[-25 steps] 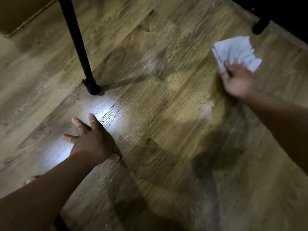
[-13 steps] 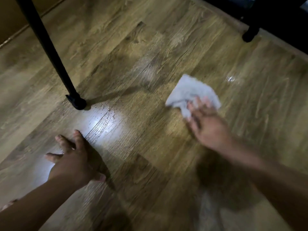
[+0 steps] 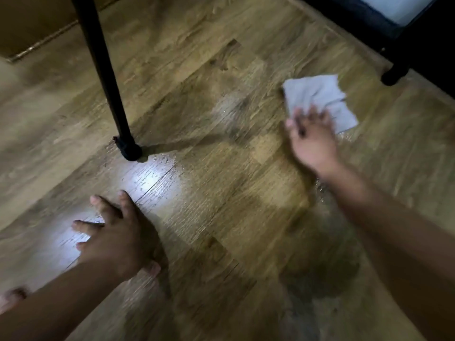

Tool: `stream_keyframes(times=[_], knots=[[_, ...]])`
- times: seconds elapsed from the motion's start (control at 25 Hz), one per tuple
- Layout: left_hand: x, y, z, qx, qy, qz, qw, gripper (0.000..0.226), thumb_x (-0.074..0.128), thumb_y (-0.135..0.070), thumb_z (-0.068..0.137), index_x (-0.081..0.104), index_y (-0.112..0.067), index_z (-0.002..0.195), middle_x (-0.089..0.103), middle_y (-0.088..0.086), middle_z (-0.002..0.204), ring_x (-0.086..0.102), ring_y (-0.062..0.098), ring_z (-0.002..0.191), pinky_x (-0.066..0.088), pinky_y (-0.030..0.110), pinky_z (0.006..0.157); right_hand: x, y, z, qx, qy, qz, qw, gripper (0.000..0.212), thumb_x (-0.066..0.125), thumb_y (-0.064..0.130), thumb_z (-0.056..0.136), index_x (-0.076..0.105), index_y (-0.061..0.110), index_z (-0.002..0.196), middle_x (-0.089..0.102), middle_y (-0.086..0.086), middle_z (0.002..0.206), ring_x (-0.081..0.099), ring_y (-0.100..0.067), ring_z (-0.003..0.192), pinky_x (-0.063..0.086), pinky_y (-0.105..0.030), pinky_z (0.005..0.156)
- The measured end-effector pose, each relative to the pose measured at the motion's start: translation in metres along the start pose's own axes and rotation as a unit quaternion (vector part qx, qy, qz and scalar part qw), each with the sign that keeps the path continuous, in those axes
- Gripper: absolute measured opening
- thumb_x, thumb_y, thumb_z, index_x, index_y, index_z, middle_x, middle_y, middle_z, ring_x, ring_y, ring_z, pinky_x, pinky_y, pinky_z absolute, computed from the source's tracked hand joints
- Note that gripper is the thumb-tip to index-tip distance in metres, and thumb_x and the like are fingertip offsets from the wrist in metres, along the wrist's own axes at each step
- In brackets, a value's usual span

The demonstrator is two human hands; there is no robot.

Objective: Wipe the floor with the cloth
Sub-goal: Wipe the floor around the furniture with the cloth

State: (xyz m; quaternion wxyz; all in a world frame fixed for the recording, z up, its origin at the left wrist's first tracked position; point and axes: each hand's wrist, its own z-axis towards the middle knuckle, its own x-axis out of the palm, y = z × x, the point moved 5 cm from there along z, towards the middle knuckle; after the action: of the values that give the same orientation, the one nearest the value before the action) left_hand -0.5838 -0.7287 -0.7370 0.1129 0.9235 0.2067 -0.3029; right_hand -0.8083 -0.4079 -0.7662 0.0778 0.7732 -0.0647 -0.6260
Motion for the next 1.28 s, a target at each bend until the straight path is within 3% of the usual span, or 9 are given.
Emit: stream_keyframes(times=[0.16, 0.28, 0.4, 0.52, 0.68, 0.88, 1.0, 1.12, 1.28], knots=[[-0.003, -0.003, -0.005, -0.004, 0.013, -0.028, 1.000, 0.155, 0.090, -0.044, 0.065, -0.036, -0.010, 0.148, -0.038, 0.031, 0.151, -0.004, 0.066, 0.141, 0.032, 0.062, 0.112, 0.067, 0.152, -0.159, -0.298, 0.075, 0.004, 0.952, 0.060, 0.025, 0.057, 0.096, 0.036, 0.027, 0.147, 0.023, -0.009, 0.159, 0.003, -0.038, 0.149, 0.003, -0.051, 0.121], [-0.001, 0.000, -0.004, -0.002, 0.011, -0.028, 1.000, 0.156, 0.090, -0.045, 0.065, -0.039, -0.011, 0.146, -0.039, 0.029, 0.151, -0.005, 0.066, 0.140, 0.033, 0.063, 0.110, 0.076, 0.179, -0.181, -0.374, 0.156, 0.028, 0.914, 0.058, 0.021, 0.056, 0.097, 0.044, 0.028, 0.142, 0.029, -0.001, 0.158, 0.006, -0.029, 0.150, 0.003, -0.045, 0.121], [0.003, 0.008, 0.000, -0.006, 0.022, -0.041, 0.999, 0.163, 0.093, -0.046, 0.058, -0.042, -0.014, 0.143, -0.044, 0.028, 0.148, -0.007, 0.067, 0.139, 0.033, 0.065, 0.108, 0.049, 0.122, -0.084, -0.278, 0.072, -0.016, 0.958, 0.060, 0.019, 0.052, 0.097, 0.043, 0.024, 0.144, 0.039, -0.012, 0.152, 0.032, -0.038, 0.141, 0.032, -0.047, 0.114], [0.010, 0.006, 0.008, -0.034, 0.055, -0.041, 0.997, 0.165, 0.094, -0.045, 0.057, -0.045, -0.010, 0.140, -0.052, 0.031, 0.140, -0.011, 0.070, 0.137, 0.028, 0.069, 0.110, 0.011, 0.036, 0.057, -0.101, 0.024, -0.063, 0.993, 0.053, 0.026, 0.042, 0.102, 0.019, 0.032, 0.153, 0.005, -0.009, 0.163, 0.005, -0.037, 0.149, 0.007, -0.048, 0.122], [0.017, -0.001, 0.017, -0.081, 0.130, -0.097, 0.983, 0.168, 0.095, -0.030, 0.059, -0.059, -0.018, 0.125, -0.070, 0.026, 0.116, -0.030, 0.068, 0.130, 0.011, 0.075, 0.110, -0.027, 0.033, 0.155, -0.001, 0.063, -0.025, 0.998, 0.058, 0.011, 0.045, 0.103, 0.037, 0.016, 0.146, 0.025, -0.016, 0.158, 0.013, -0.031, 0.149, 0.006, -0.050, 0.121], [0.020, 0.005, 0.021, -0.087, 0.142, -0.119, 0.979, 0.176, 0.099, -0.035, 0.049, -0.063, -0.023, 0.118, -0.073, 0.023, 0.110, -0.037, 0.067, 0.125, 0.007, 0.077, 0.107, 0.035, 0.143, 0.054, -0.119, 0.065, -0.072, 0.988, 0.054, 0.015, 0.046, 0.101, 0.013, 0.033, 0.153, 0.000, -0.005, 0.164, 0.000, -0.033, 0.150, 0.005, -0.049, 0.121], [0.025, 0.006, 0.023, -0.097, 0.138, -0.125, 0.978, 0.182, 0.098, -0.051, 0.038, -0.068, -0.021, 0.107, -0.072, 0.024, 0.113, -0.045, 0.069, 0.113, 0.005, 0.079, 0.106, 0.068, 0.224, -0.049, -0.330, 0.085, -0.078, 0.937, 0.055, 0.020, 0.043, 0.095, 0.027, 0.034, 0.149, 0.010, -0.003, 0.163, 0.008, -0.032, 0.150, 0.012, -0.050, 0.119], [0.033, 0.009, 0.030, -0.100, 0.129, -0.148, 0.975, 0.186, 0.098, -0.053, 0.024, -0.069, -0.026, 0.102, -0.071, 0.020, 0.118, -0.057, 0.063, 0.099, -0.002, 0.081, 0.102, 0.067, 0.236, -0.062, -0.428, 0.123, -0.074, 0.892, 0.055, 0.017, 0.042, 0.096, 0.027, 0.034, 0.149, 0.012, 0.004, 0.162, 0.004, -0.022, 0.150, 0.005, -0.044, 0.121], [0.040, 0.008, 0.037, -0.077, 0.113, -0.190, 0.972, 0.190, 0.099, -0.048, 0.016, -0.066, -0.031, 0.109, -0.070, 0.017, 0.123, -0.061, 0.061, 0.099, -0.011, 0.081, 0.097, 0.032, 0.181, 0.044, -0.308, 0.075, -0.042, 0.948, 0.047, 0.030, 0.033, 0.102, 0.032, 0.033, 0.149, 0.018, 0.002, 0.161, 0.010, -0.019, 0.150, 0.014, -0.037, 0.122]])
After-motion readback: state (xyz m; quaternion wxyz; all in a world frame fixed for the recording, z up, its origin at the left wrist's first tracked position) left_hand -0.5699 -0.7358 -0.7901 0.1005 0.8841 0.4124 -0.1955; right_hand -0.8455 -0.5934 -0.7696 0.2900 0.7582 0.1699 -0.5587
